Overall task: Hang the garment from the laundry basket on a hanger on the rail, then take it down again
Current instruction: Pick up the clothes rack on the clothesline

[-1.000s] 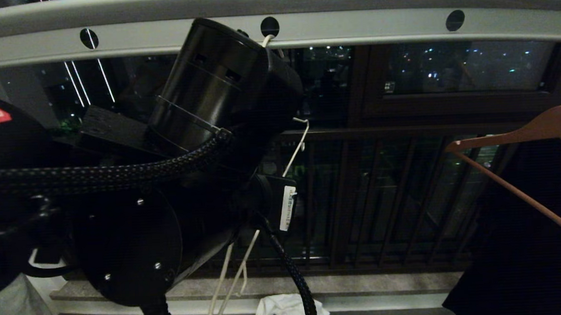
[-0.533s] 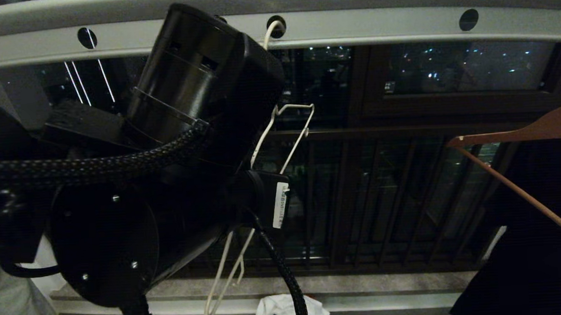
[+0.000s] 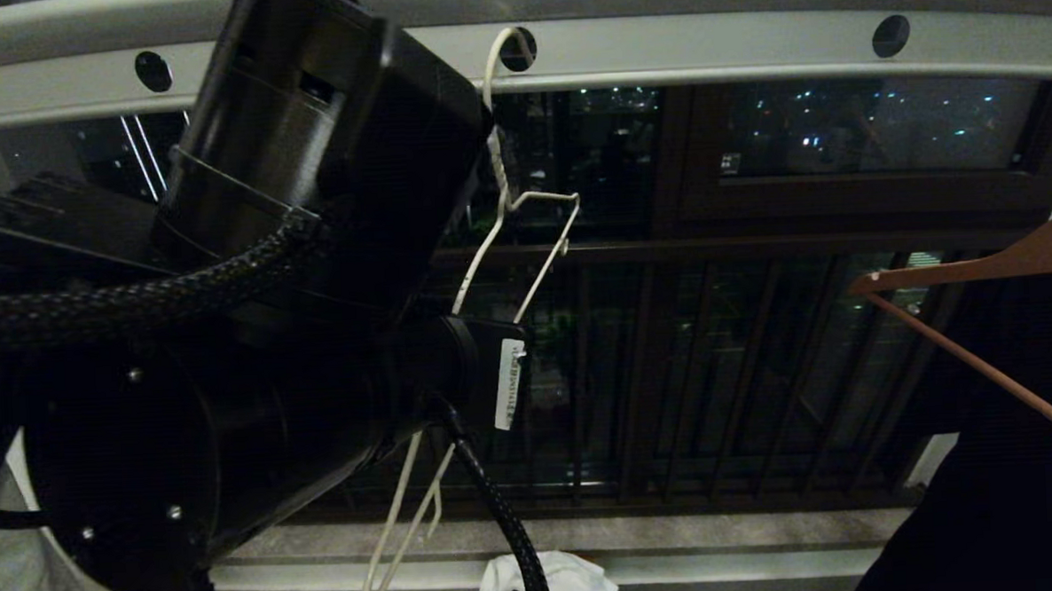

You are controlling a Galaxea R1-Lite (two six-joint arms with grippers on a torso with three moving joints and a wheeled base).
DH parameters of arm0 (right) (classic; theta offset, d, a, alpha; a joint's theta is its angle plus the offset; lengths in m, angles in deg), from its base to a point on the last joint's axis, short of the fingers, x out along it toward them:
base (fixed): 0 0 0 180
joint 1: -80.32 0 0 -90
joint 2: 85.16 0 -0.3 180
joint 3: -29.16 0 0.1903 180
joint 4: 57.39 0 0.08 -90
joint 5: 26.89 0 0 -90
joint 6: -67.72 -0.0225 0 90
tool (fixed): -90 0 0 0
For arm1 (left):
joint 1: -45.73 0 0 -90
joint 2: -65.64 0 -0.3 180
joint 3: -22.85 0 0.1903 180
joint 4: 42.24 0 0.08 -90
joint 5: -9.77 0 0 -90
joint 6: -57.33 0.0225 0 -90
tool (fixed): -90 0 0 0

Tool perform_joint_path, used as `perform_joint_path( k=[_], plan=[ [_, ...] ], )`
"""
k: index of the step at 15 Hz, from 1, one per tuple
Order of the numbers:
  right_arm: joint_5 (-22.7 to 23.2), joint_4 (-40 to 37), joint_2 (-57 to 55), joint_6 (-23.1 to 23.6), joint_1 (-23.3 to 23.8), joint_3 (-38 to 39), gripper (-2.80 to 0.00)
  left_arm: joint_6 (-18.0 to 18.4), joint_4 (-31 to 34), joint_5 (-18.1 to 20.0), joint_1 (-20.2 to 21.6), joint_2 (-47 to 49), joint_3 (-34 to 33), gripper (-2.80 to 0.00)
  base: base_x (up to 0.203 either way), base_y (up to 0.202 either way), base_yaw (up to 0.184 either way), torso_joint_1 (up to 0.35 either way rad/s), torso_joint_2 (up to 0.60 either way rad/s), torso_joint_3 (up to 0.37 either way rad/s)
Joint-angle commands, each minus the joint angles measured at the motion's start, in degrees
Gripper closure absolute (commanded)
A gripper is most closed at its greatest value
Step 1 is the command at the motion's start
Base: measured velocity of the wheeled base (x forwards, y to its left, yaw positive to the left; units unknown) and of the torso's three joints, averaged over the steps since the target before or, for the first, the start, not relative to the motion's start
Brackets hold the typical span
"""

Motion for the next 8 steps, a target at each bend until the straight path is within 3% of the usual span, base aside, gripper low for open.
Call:
perform_joint_path(
  k=[1,8],
  plan=[
    [-0.01,0.0,-0.07,0.0,0.01,0.0,0.0,-0.06,0.01,-0.14,0.0,-2.07,-0.1,0.0,0.0,0.0,0.0,0.0,0.0,0.0],
    [-0.01,0.0,-0.07,0.0,0.0,0.0,0.0,1.27,0.01,0.74,0.0,-5.5,1.29,0.0,0.0,0.0,0.0,0.0,0.0,0.0]
  ],
)
